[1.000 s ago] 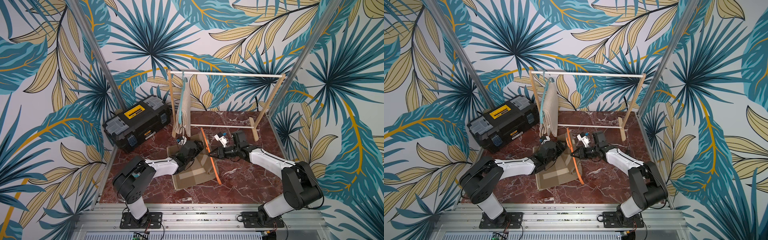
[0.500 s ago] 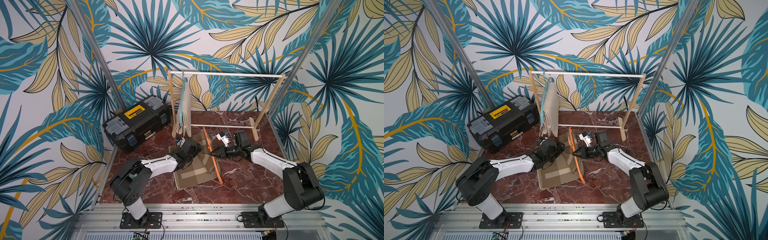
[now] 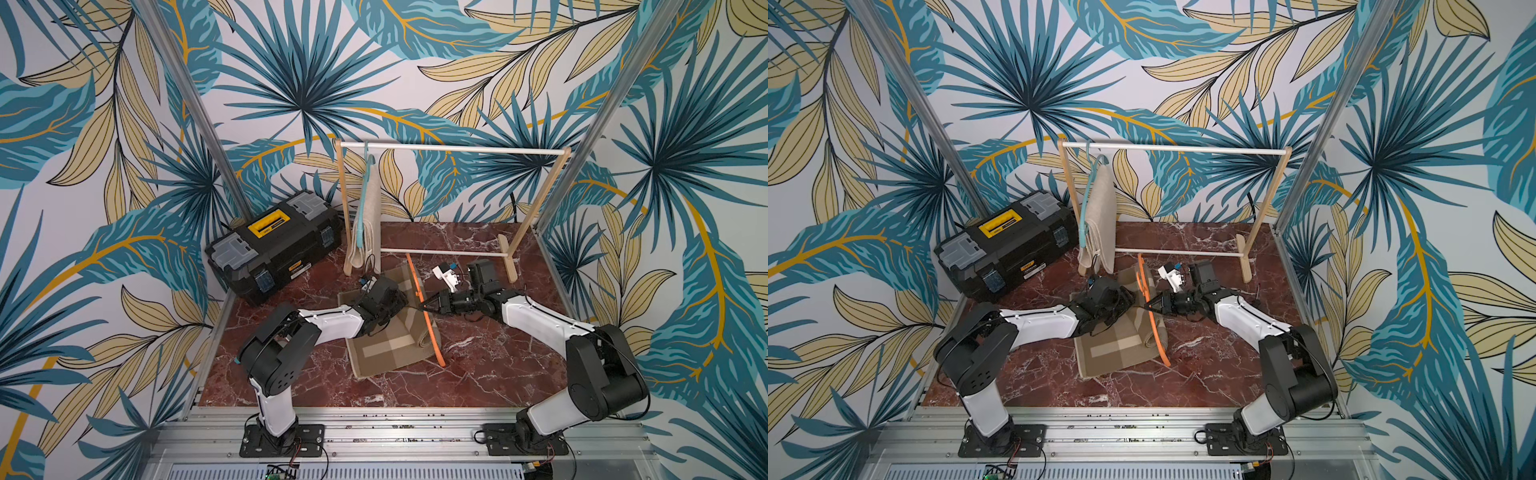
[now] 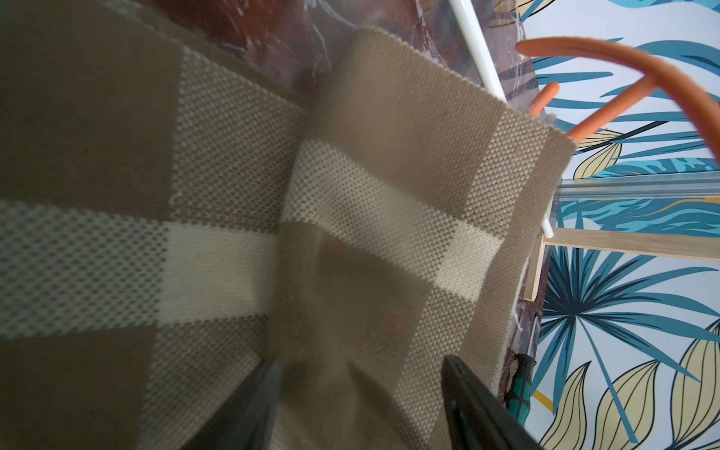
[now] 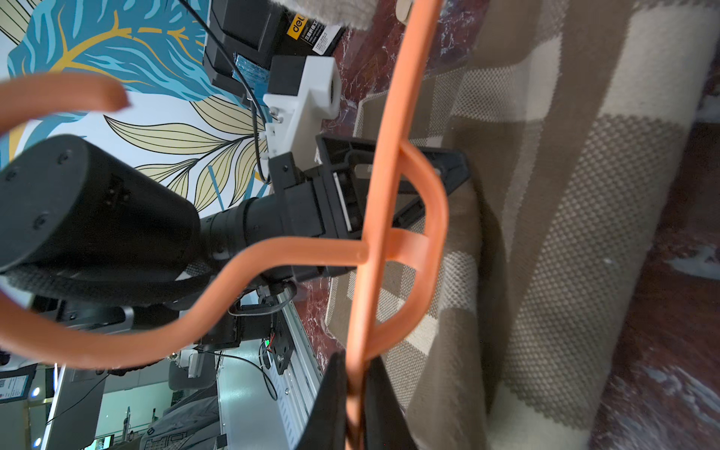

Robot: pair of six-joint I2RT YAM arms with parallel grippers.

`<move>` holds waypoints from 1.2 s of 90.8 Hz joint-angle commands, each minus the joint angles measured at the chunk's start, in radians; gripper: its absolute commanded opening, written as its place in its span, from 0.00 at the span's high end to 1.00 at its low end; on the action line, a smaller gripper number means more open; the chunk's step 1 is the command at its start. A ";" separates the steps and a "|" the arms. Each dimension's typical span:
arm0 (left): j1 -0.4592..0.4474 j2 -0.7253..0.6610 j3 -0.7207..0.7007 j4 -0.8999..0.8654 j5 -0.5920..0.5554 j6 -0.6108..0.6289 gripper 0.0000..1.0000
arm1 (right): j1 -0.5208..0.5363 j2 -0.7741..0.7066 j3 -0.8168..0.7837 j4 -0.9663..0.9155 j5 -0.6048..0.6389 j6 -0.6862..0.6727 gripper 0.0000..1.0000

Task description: Hang the scarf on the hanger

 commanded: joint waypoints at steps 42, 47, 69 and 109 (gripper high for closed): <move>0.004 0.051 -0.027 0.004 0.079 0.024 0.57 | -0.004 0.005 -0.001 0.091 0.011 0.031 1.00; 0.005 0.052 -0.040 0.008 0.086 0.025 0.60 | -0.005 0.004 -0.002 0.094 0.014 0.032 1.00; 0.012 0.071 -0.032 0.022 0.127 0.053 0.78 | -0.005 -0.003 -0.022 0.129 0.013 0.058 1.00; 0.039 -0.177 -0.158 0.085 0.059 0.093 1.00 | -0.005 -0.032 -0.074 0.179 0.011 0.099 1.00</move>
